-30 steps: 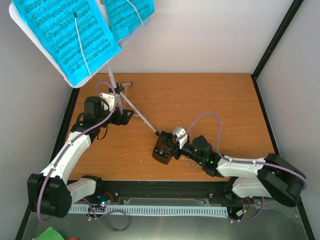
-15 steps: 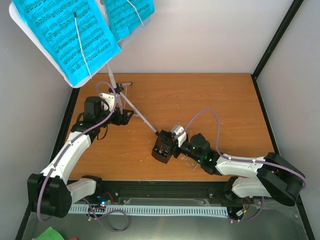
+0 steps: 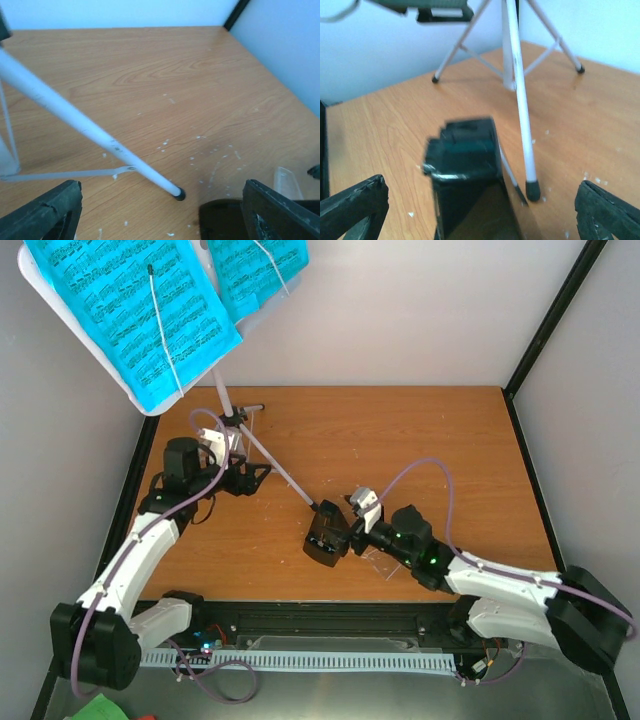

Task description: Pack up the instrument practice props

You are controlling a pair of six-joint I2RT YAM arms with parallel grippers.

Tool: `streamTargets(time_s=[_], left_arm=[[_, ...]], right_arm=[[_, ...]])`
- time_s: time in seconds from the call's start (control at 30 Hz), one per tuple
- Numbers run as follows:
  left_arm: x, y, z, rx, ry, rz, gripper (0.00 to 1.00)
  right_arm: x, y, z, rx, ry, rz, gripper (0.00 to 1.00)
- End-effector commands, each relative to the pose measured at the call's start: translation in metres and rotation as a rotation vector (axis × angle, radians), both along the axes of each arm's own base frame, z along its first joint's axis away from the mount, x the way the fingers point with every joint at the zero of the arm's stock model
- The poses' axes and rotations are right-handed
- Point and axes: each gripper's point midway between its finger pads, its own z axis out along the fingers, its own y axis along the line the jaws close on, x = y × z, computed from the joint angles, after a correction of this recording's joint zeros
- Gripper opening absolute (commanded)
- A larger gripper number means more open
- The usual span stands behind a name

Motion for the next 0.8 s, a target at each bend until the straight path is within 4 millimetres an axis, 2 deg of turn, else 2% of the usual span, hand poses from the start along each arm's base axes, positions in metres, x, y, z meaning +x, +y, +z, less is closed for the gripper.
streamTargets(time_s=[0.0,0.13,0.23,0.3,0.5,0.77], left_arm=[[-0.025,-0.031,0.03,-0.053,-0.141,-0.185,0.87],[-0.053,-0.067,0.03,-0.038,-0.146,-0.286,0.86],[-0.072,-0.082,0.031,-0.114,-0.137,-0.329,0.86],[-0.087,-0.092,0.031,-0.161,-0.136,-0.373,0.86],[-0.122,-0.115,0.025,-0.208,-0.165,-0.463,0.87],[-0.122,-0.127,-0.024,-0.12,-0.145,-0.438,0.87]], right_arm=[[-0.004,-0.013,0.044,0.048,-0.094,-0.005,1.0],[0.012,-0.046,0.065,0.062,-0.158,-0.151,1.0],[0.023,-0.074,0.07,0.092,-0.198,-0.281,1.0],[0.022,-0.088,0.071,0.131,-0.229,-0.332,1.0],[0.017,-0.103,0.062,0.194,-0.209,-0.382,1.0],[0.014,-0.116,0.06,0.225,-0.224,-0.426,1.0]])
